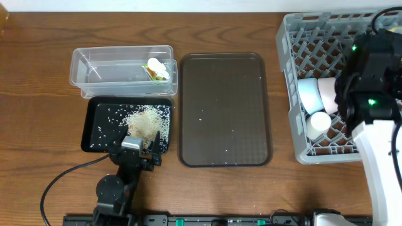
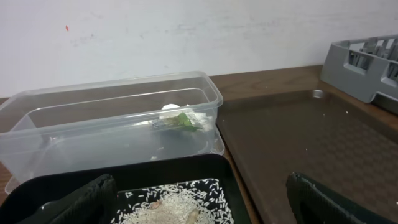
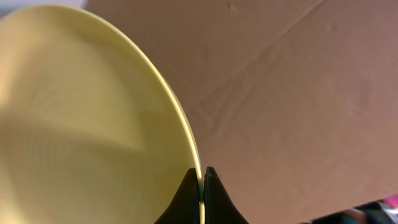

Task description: Sort waste into correct bins and load items into the dishwasher rack

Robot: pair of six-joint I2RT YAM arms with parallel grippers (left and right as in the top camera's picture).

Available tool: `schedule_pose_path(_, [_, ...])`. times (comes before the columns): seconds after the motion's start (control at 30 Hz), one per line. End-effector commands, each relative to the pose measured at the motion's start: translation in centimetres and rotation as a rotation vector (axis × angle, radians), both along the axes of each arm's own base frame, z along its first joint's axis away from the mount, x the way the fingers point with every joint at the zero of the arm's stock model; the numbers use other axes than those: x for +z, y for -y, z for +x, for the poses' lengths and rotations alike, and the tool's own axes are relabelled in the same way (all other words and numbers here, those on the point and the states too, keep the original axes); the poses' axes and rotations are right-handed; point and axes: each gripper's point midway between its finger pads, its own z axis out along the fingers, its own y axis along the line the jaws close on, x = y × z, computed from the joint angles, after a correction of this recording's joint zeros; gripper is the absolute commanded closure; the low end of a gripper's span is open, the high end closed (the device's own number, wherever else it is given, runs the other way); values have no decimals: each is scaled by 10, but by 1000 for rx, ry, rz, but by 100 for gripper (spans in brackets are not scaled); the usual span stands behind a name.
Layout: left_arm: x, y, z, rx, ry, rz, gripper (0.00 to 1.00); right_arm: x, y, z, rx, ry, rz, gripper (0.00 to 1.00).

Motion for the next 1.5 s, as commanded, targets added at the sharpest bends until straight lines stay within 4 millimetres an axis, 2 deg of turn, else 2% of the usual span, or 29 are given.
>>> schedule_pose_path(0.0, [-16, -1, 0, 2, -35, 8, 10, -12, 11, 4, -40, -119, -41, 99])
schedule_pose_path(0.23, [-16, -1, 0, 1, -35, 8, 10, -62, 12, 34, 6, -296, -32, 99])
schedule_pose_path(0.3, [-16, -1, 0, 1, -35, 8, 10, -78, 6, 47, 53, -366, -32, 99])
schedule_pose_path(0.47, [-16, -1, 0, 2, -35, 8, 10, -97, -17, 73, 139, -473, -85, 98])
schedule_pose_path(0.53, [-16, -1, 0, 2, -35, 8, 10, -100, -28, 81, 172, -491, -103, 88])
schedule_pose_path(0.67, [-16, -1, 0, 2, -35, 8, 10, -103, -51, 90, 226, -489, -113, 58])
schedule_pose_path(0.8, [-16, -1, 0, 1, -35, 8, 11, -96, -76, 94, 261, -458, -139, 32])
schedule_pose_path(0.9, [-16, -1, 0, 2, -35, 8, 10, -70, -94, 90, 236, -367, -181, 19])
schedule_pose_path(1.03, [-16, -1, 0, 1, -35, 8, 10, -32, -118, 80, 293, -232, -170, 10])
schedule_pose_path(1.13, [-16, -1, 0, 2, -35, 8, 10, -2, -147, 69, 410, -105, -120, 3])
schedule_pose_path(1.23, [-16, -1, 0, 2, -35, 8, 10, 15, -193, 51, 616, -13, -19, 1])
schedule_pose_path(1.33, [-16, -1, 0, 1, -35, 8, 10, 11, -250, 27, 871, 34, 173, 1])
schedule_pose_path(1.47, [-16, -1, 0, 2, -35, 8, 10, -9, -331, -25, 1229, -3, 592, 1])
